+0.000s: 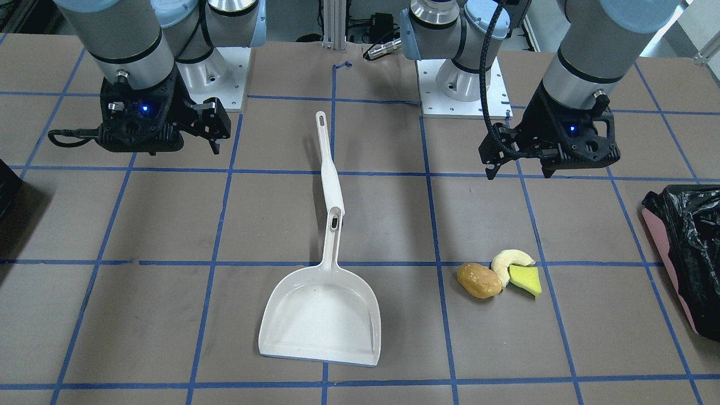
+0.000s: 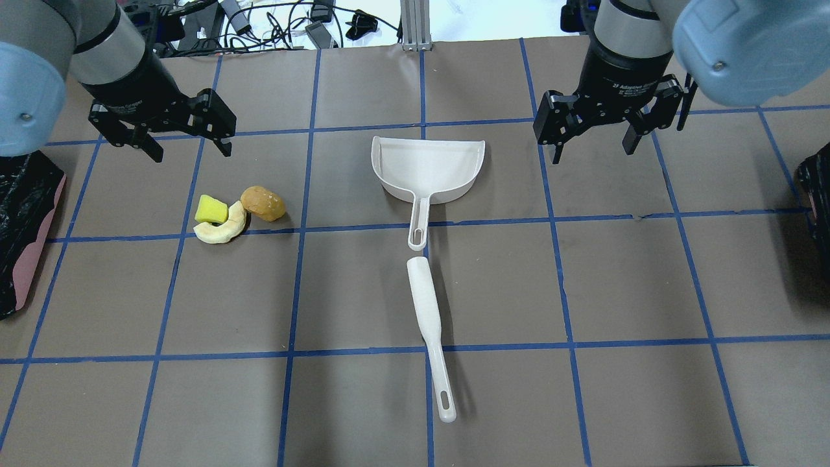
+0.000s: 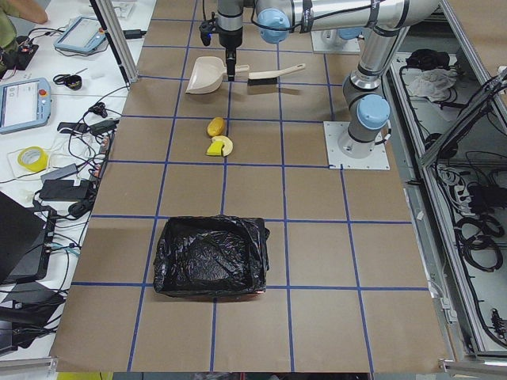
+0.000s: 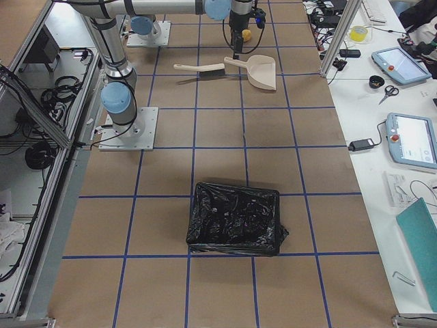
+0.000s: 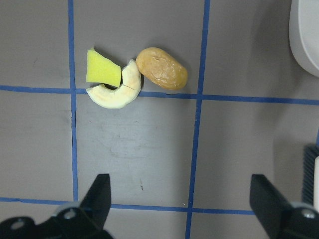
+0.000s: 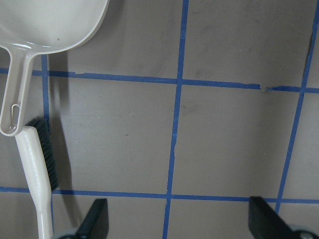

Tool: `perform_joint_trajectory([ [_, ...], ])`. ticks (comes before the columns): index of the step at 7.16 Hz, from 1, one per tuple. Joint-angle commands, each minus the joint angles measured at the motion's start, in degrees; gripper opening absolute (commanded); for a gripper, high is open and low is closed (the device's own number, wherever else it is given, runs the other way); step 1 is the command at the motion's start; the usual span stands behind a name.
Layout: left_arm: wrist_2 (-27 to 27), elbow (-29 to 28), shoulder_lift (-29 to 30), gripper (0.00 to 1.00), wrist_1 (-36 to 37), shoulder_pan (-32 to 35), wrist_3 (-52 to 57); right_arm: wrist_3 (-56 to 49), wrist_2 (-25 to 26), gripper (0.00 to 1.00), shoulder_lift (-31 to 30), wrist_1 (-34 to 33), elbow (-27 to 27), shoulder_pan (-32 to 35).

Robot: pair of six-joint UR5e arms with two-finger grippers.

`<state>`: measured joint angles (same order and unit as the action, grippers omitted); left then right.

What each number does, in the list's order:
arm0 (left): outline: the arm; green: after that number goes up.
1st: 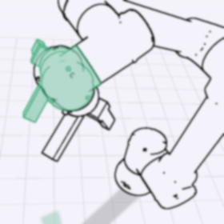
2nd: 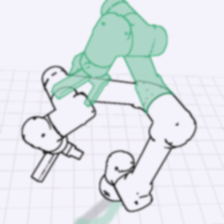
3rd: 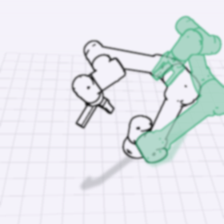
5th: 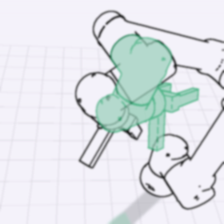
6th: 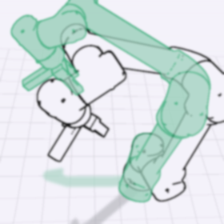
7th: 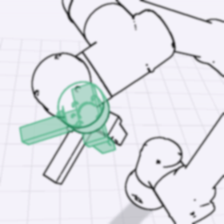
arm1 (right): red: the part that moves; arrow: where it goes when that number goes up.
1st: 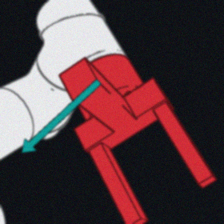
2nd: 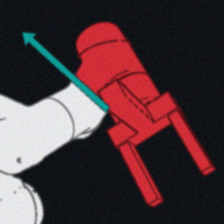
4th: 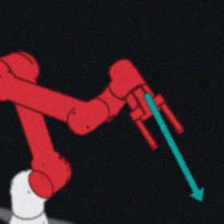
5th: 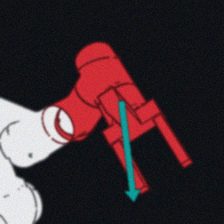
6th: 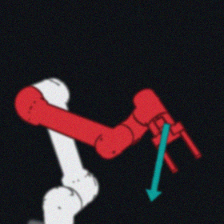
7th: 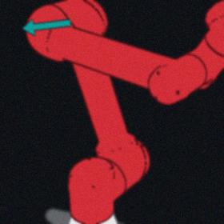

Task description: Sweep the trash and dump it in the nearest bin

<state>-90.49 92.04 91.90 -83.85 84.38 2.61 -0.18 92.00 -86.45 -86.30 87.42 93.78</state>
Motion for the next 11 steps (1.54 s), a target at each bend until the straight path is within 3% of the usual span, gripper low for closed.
perform_joint_trajectory([
  [1, 0.3, -0.2, 0.2, 1.0, 1.1, -0.2, 0.0, 0.0, -0.2, 1.0, -0.3, 0.3, 1.2, 0.0],
  [8, 0.8, -0.1, 1.2, 1.0, 1.2, -0.3, -0.8, -0.2, 0.0, 1.0, -0.3, 0.2, 1.2, -0.1],
  [10, 0.4, -1.6, 2.4, 1.0, 1.7, -0.4, -0.8, 1.0, -0.2, 1.0, 0.0, 0.7, 1.2, 0.0],
  [11, -0.1, -5.5, 5.8, 1.0, 1.7, -0.4, -0.8, 1.1, -3.1, 1.0, -0.4, 2.3, 1.4, 0.3],
])
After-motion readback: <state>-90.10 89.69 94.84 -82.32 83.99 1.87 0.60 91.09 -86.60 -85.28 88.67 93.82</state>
